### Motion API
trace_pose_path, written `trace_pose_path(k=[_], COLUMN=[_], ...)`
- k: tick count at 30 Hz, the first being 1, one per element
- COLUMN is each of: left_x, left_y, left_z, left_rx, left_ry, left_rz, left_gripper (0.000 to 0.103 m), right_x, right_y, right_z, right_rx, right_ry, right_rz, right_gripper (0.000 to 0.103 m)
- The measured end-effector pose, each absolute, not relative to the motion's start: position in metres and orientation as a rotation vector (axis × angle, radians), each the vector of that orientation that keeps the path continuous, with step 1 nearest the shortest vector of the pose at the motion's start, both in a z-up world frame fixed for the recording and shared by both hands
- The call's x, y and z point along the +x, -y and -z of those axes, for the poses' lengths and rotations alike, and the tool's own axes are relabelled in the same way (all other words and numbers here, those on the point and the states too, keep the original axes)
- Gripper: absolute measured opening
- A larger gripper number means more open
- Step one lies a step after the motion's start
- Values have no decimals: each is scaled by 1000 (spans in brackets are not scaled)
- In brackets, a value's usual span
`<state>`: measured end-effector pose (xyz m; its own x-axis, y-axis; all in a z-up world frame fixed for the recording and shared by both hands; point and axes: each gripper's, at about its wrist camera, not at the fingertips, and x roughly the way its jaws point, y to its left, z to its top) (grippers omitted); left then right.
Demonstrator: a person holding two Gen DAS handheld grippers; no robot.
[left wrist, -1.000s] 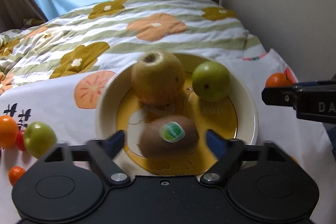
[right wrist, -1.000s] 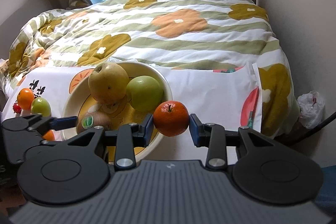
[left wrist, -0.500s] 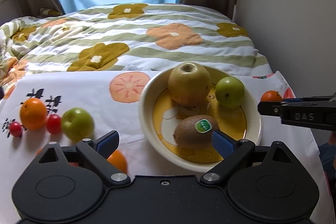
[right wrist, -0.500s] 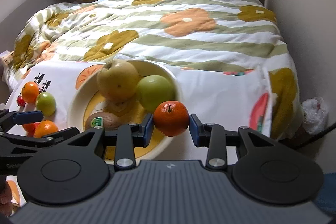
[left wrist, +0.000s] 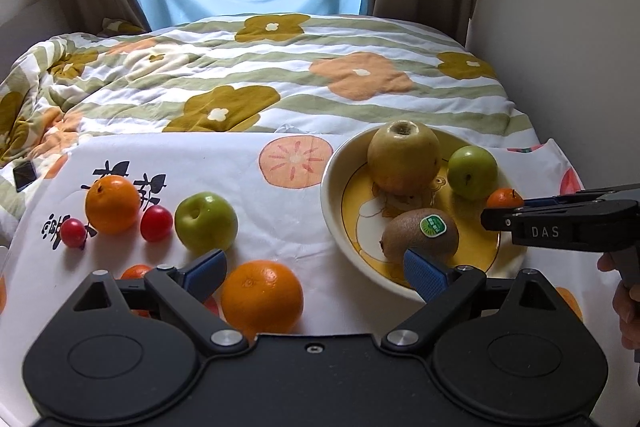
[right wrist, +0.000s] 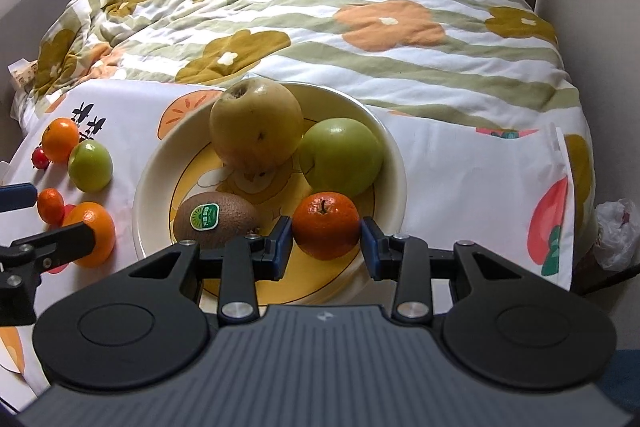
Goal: Organize fruits
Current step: 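Carry the kiwi and tangerine into the cream bowl and release both, then withdraw both tools from the bowl toward the remaining fruit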
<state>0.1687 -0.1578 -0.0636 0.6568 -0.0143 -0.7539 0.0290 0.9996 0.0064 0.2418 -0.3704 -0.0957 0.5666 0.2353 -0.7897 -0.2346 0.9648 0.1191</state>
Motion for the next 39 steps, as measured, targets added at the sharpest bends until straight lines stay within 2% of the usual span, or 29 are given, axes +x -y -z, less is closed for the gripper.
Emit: trace_pose_path(k=[5, 7, 9, 11, 27, 39], left_x=[164, 161, 158, 154, 101, 75], left_y=[156, 155, 155, 154, 146, 94], left_z=[60, 57, 54, 51, 11, -9], left_rx=[18, 19, 19, 21, 2, 27], left_ry=[-843, -834, -827, -819, -746, -721], left_rz=[33, 36, 38, 40, 22, -70], left_gripper=[97, 97, 97, 97, 97, 98], right_x=[240, 238, 232, 227, 176, 152], right_y=[369, 369, 370, 371, 381, 347], right_z=[94, 91, 86, 80, 33, 11], right_rx=[-8, -16, -18, -17, 31, 57], right_ry=[-921, -910, -884, -864, -840, -839], right_rz=[-276, -270, -247, -224, -176, -235], right_gripper=[53, 65, 88, 98, 99, 100])
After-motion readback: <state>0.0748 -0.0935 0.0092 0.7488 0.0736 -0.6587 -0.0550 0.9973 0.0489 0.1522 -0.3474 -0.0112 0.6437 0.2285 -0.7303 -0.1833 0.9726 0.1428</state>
